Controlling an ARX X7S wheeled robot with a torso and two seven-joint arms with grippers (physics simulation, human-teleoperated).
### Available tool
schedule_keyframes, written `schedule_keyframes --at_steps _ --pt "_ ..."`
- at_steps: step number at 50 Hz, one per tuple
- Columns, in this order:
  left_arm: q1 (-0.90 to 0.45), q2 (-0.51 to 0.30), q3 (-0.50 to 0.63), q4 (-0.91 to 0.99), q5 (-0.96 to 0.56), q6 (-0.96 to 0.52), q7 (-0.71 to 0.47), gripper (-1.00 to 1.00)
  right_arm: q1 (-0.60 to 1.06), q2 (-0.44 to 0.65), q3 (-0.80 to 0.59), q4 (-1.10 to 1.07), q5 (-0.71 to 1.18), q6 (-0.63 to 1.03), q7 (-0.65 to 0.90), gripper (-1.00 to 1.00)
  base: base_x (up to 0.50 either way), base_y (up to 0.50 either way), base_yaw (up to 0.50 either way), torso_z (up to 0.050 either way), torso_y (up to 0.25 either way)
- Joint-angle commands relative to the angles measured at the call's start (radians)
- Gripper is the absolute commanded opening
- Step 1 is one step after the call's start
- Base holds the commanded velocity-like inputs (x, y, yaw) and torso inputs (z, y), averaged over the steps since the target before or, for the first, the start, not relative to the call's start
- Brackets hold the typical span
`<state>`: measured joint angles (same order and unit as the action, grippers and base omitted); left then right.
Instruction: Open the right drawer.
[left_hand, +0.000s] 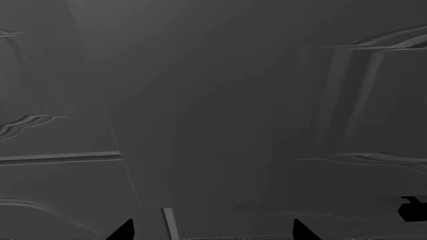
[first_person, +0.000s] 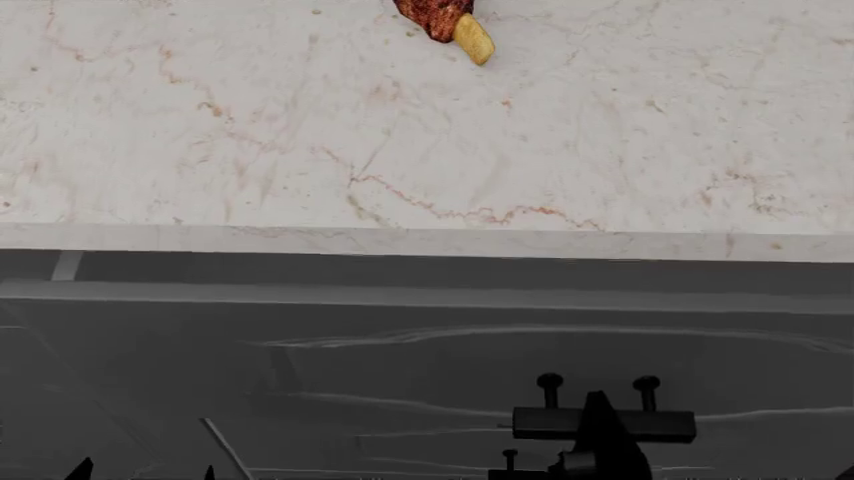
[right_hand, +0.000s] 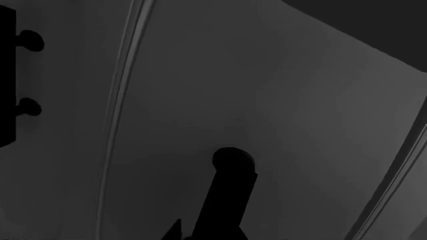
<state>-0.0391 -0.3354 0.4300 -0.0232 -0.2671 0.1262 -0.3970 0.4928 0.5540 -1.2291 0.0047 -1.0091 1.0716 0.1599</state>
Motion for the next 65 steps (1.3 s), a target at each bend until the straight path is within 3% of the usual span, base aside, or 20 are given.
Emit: schedule_keyframes --at_steps 1,65 --pt "-0.006 0.018 -0.021 0.008 -0.001 -0.001 0.027 1.0 -0.026 -0.035 -0.041 -0.028 -0.082 0.002 -0.018 -1.0 -0.18 0.0 0.0 0.0 0.0" --pt "-0.01 0.009 -0.01 0.006 -0.01 0.011 0.017 1.0 -0.022 -0.041 -0.044 -0.022 -0.099 -0.019 -0.024 -1.0 -0.21 0.0 0.0 0.0 0.0"
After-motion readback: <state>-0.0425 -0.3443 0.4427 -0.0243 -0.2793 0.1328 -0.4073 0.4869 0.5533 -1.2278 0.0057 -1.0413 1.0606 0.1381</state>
